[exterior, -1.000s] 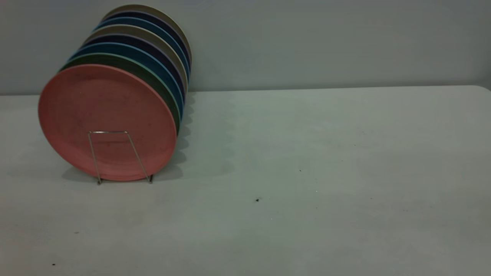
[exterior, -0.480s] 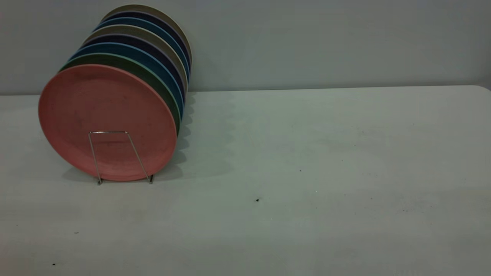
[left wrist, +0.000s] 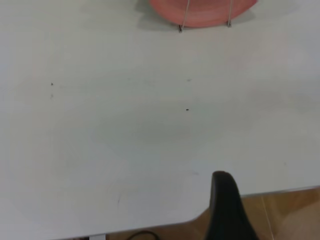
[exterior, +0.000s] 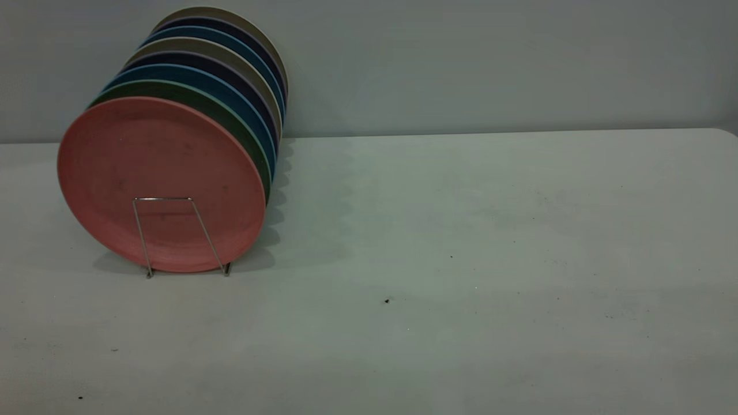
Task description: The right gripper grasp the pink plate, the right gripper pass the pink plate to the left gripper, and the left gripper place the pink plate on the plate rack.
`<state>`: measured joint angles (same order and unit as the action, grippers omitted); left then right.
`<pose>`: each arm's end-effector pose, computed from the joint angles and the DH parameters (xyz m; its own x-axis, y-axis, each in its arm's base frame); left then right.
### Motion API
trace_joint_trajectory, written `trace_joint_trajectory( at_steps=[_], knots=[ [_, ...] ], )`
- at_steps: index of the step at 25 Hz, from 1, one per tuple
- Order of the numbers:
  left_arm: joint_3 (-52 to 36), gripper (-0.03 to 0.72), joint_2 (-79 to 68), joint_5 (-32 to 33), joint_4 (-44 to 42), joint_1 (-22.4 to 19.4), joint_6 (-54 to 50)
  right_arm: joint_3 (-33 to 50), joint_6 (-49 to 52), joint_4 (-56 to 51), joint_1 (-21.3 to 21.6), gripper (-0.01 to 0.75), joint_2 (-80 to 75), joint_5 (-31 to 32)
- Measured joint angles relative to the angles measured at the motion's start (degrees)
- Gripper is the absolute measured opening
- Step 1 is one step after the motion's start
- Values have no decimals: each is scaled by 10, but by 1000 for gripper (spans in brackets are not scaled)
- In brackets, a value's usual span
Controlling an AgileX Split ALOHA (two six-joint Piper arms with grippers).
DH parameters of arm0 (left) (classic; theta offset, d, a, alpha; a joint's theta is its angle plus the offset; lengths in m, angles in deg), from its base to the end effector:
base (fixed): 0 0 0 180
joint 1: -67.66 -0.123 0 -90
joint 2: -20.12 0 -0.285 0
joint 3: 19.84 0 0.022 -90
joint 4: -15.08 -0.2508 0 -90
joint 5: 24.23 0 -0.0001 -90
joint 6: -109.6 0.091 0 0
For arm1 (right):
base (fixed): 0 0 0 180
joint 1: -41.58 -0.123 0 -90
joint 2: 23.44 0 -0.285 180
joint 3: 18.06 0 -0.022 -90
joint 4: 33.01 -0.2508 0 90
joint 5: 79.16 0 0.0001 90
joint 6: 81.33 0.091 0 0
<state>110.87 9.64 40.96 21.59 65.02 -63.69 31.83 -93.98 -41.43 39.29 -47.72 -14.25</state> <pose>0.0001 -0.0094 0.2684 -0.5663 0.0428 -0.8231 0.0780 0.9970 -0.0018 0.0343 0.0135 0.2618 -0.7229 -0.1851 -0.6657 -0.2437 0.9698 -0.0050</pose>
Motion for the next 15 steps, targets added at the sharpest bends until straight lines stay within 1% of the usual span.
trace_joint_trajectory(
  at_steps=[5, 15],
  knots=[
    [0, 485, 0, 0, 0, 15, 0, 0, 0, 0, 0, 546, 0, 0],
    [0, 485, 0, 0, 0, 16, 0, 2, 0, -1, 0, 546, 0, 0]
  ],
)
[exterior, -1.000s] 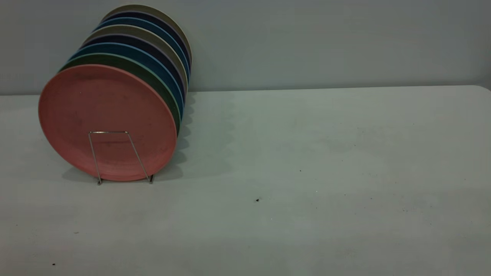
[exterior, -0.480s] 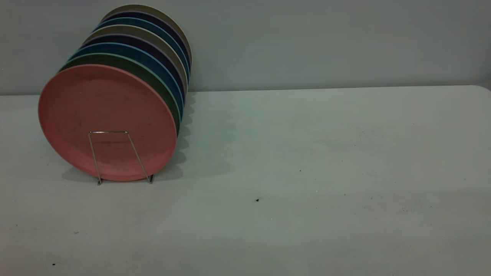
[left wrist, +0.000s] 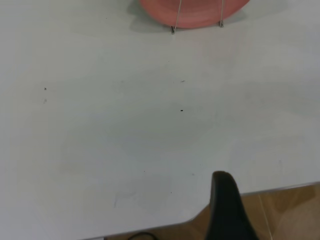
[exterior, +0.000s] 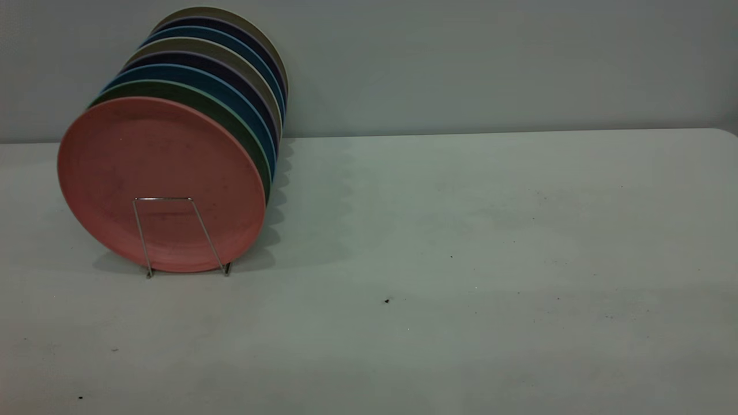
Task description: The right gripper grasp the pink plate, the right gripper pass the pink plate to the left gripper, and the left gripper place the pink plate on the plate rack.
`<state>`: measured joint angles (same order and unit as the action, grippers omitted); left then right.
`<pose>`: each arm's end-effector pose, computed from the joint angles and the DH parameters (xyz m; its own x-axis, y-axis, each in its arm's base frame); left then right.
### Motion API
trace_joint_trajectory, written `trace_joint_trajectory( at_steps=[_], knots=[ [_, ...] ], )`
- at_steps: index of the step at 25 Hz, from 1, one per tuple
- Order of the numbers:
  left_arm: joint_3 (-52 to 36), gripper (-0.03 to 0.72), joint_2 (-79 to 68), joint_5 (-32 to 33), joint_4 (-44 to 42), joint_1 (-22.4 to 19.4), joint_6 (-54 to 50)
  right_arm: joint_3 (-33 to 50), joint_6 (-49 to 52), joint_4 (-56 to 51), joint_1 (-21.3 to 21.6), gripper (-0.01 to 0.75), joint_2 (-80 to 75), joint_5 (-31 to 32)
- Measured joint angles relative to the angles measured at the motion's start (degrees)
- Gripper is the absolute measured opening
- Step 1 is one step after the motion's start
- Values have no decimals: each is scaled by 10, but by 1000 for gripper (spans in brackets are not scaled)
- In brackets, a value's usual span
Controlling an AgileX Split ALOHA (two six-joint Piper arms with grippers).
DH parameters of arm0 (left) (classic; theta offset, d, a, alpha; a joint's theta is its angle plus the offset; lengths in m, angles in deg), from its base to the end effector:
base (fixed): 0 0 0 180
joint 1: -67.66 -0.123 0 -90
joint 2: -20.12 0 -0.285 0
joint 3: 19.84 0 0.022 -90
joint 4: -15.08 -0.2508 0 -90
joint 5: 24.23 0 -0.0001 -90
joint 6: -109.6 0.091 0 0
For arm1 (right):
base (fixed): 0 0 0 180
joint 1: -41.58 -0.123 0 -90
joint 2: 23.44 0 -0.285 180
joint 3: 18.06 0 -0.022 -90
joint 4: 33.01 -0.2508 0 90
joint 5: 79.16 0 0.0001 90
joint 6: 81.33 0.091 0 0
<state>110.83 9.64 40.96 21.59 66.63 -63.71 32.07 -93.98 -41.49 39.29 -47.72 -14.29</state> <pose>-0.0001 -0.0094 0.2682 -0.5655 0.0583 -0.8227 0.1057 0.9944 -0.0022 0.0344 0.0135 0.2606 -0.7252 -0.1846 -0.6633 -0.2439 0.9698 -0.0033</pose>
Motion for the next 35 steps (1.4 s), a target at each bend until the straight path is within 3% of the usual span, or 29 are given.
trace_joint_trajectory(
  at_steps=[13, 35],
  knots=[
    [0, 485, 28, 0, 0, 0, -1, 0, 0, -1, 0, 546, 172, 4],
    [0, 485, 39, 0, 1, 0, -2, 0, 0, -2, 0, 546, 175, 5]
  ],
)
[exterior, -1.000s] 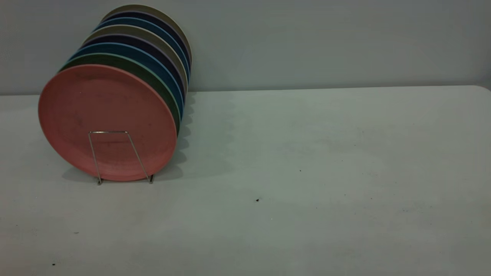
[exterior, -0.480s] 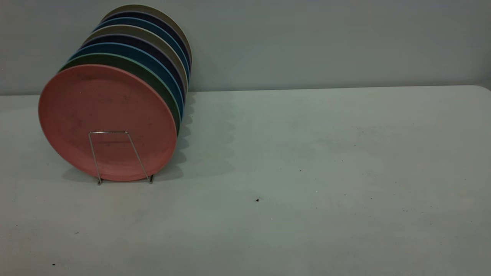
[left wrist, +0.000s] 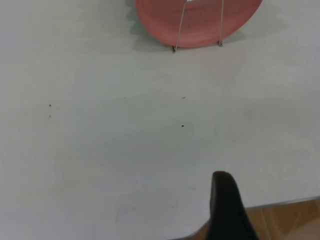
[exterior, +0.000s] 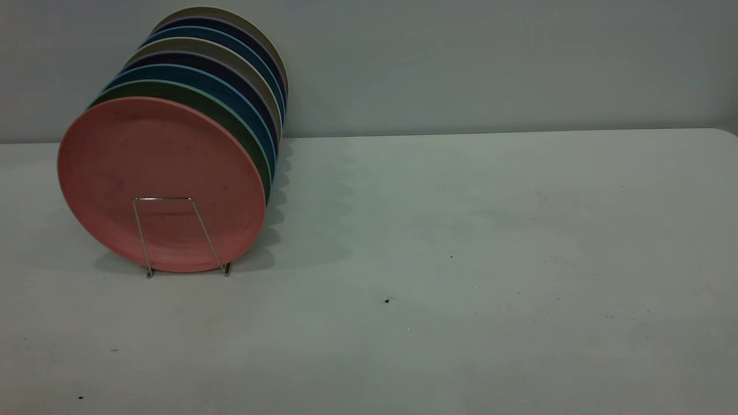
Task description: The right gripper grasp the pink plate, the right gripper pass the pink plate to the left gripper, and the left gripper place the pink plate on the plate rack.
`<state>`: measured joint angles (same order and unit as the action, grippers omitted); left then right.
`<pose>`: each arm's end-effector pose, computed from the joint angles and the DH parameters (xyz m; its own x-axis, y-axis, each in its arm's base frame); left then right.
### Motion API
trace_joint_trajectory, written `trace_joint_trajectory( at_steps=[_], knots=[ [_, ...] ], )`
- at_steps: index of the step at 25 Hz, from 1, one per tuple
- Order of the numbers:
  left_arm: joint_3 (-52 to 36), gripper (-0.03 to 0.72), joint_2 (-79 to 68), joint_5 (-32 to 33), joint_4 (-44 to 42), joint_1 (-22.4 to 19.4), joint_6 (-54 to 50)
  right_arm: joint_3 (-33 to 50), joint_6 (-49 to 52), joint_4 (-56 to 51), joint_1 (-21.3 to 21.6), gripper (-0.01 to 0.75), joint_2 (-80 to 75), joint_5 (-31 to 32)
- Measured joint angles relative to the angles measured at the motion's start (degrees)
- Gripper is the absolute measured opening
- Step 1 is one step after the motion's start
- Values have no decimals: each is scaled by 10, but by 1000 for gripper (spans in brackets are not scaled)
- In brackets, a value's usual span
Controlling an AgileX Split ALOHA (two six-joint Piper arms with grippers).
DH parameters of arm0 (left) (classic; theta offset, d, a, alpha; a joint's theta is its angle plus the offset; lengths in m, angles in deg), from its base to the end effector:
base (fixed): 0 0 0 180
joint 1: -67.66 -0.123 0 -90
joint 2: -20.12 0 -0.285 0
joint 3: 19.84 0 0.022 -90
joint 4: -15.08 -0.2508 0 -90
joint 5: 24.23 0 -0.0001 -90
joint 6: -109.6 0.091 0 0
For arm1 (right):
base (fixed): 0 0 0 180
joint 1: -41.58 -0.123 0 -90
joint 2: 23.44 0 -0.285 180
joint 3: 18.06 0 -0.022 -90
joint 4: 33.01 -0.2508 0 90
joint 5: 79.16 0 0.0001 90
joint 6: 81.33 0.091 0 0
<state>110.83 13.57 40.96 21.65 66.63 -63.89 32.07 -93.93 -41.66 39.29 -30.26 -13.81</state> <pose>-0.0101 -0.0096 0.2678 -0.5081 0.0558 -0.8595 0.1046 0.9945 0.0027 -0.0089 0.0121 0.2641 -0.4995 -0.1745 -0.8485 -0.2361 0.9698 -0.0605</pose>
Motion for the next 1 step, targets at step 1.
trace_joint_trajectory(
  at_steps=[1],
  knots=[
    [0, 485, 0, 0, 0, 0, 0, 0, 0, 0, 0, 546, 0, 0]
  ],
)
